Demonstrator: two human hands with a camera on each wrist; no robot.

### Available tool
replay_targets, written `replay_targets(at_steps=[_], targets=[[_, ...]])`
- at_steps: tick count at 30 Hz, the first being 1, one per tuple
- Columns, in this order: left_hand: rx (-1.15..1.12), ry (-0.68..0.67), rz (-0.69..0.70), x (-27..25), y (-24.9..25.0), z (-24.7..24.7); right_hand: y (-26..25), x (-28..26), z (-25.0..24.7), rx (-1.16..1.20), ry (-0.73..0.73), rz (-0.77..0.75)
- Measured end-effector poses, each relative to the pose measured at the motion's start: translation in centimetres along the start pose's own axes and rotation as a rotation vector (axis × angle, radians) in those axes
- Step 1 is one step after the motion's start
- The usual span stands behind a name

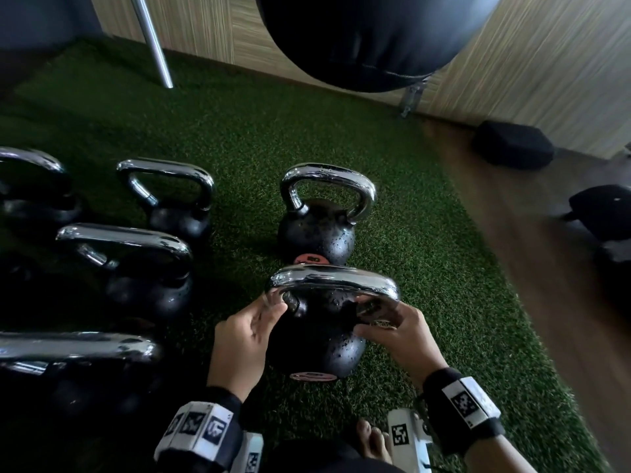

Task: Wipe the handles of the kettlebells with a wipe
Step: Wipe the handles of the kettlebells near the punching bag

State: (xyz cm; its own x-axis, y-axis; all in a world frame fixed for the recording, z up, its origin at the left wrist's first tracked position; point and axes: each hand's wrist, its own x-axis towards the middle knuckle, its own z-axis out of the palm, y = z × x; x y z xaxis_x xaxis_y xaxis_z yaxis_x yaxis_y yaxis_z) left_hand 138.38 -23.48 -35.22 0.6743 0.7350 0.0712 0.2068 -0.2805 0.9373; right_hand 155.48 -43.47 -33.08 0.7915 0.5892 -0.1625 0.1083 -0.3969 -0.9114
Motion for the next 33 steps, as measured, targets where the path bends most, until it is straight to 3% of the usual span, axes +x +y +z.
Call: replay_targets(at_steps=[4,9,14,18,20,22,24,28,33], targets=[[0.170,0.054,0.135,1.2,0.0,0.5,0.5,-0.6,-0.7,-0.052,-0.001,-0.004],[0.251,0.067,0.138,4.4,1.7,1.6,0.5,-1.6,-1.9,-0.260,-0.070,-0.056],[0.283,-0.054,0.134,8.0,3.1,3.8,-1.1,-2.5,-1.2,-0.437,-0.230,-0.134],[0.282,-0.149,0.160,9.5,4.0,4.9,-2.6,-2.5,0.2,-0.432,-0.309,-0.141],[0.262,-0.225,0.144,10.2,3.9,4.4,-2.9,-1.8,0.5,-0.397,-0.231,-0.127],[0.171,-0.328,0.090,10.7,3.4,3.4,-3.1,-0.7,0.3,-0.366,-0.053,-0.129],[0.174,-0.410,0.110,10.7,2.9,2.7,-2.8,0.2,0.4,-0.351,-0.067,-0.083],[0.239,-0.316,0.167,9.8,2.9,3.1,-0.9,1.6,2.9,-0.332,-0.132,-0.050],[0.248,-0.271,0.240,10.4,5.3,3.0,-0.6,2.1,3.3,-0.286,-0.077,-0.019]])
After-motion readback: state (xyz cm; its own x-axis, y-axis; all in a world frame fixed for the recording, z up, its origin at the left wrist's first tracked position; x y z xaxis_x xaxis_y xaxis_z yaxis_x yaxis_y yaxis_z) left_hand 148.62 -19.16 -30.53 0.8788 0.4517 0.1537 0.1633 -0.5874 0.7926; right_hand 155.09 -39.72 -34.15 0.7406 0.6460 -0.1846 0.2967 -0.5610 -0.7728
